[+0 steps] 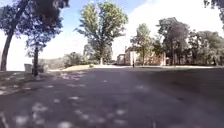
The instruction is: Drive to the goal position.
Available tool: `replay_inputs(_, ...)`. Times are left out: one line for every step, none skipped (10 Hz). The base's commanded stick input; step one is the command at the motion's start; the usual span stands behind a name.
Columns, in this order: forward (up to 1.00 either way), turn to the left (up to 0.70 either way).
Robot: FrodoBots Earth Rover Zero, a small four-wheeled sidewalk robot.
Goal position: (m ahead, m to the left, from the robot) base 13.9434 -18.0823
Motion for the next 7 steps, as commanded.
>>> replay_inputs(0.85, 0.00)
replay_inputs(0.85, 0.00)
replay_inputs(0.85, 0.00)
replay_inputs(0.85, 0.00)
replay_inputs(0.85, 0.00)
replay_inputs(0.85, 0.00)
replay_inputs(0.85, 0.00)
